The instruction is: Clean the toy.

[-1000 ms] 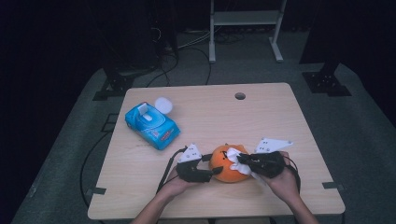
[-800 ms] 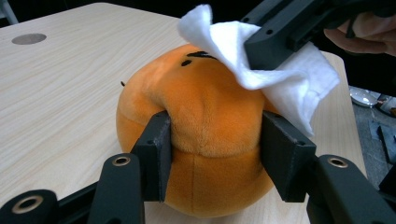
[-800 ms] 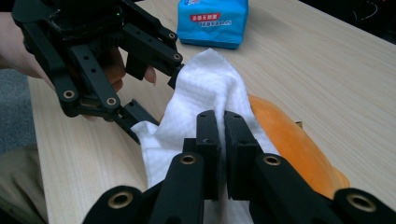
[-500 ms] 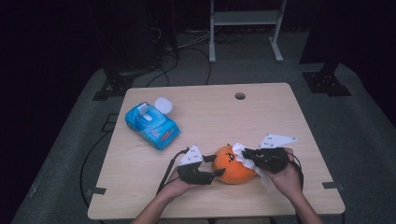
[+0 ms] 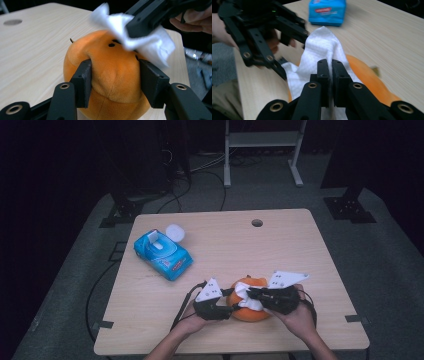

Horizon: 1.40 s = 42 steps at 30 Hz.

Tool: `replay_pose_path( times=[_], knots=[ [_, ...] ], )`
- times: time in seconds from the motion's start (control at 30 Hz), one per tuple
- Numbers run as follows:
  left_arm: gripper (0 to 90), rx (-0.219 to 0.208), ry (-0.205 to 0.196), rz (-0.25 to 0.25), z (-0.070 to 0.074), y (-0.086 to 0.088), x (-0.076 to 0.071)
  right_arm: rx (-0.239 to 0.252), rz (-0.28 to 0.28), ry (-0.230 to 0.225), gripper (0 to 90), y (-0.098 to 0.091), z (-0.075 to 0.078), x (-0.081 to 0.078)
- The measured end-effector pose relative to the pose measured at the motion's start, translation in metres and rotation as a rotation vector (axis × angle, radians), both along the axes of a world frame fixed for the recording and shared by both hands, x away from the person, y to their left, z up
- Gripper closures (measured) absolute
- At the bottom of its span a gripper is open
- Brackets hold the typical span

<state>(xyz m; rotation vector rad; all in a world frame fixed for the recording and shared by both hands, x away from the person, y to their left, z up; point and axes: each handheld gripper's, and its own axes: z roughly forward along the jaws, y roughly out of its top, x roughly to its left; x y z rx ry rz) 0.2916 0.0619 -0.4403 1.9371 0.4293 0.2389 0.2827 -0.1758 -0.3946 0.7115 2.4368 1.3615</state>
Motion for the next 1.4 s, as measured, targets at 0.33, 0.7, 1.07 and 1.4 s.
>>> replay_pose_path(
  times=[0.33, 0.7, 1.07, 1.4],
  knots=[
    [36.1, -0.055, 0.078, -0.024, 0.000, 0.008, 0.008, -0.031, -0.103, 0.055, 84.9, -0.030, -0.011, 0.018],
    [47.1, 0.026, 0.041, -0.027, -0.001, 0.007, 0.004, -0.051, -0.025, 0.080, 85.1, -0.017, -0.008, 0.006],
    [26.6, -0.010, 0.100, -0.037, 0.001, 0.003, 0.006, -0.035, -0.084, 0.077, 84.6, -0.028, -0.014, 0.018],
    [25.5, -0.019, 0.153, 0.029, -0.003, 0.008, 0.014, -0.038, -0.016, 0.113, 85.1, -0.022, -0.014, 0.007]
  ],
)
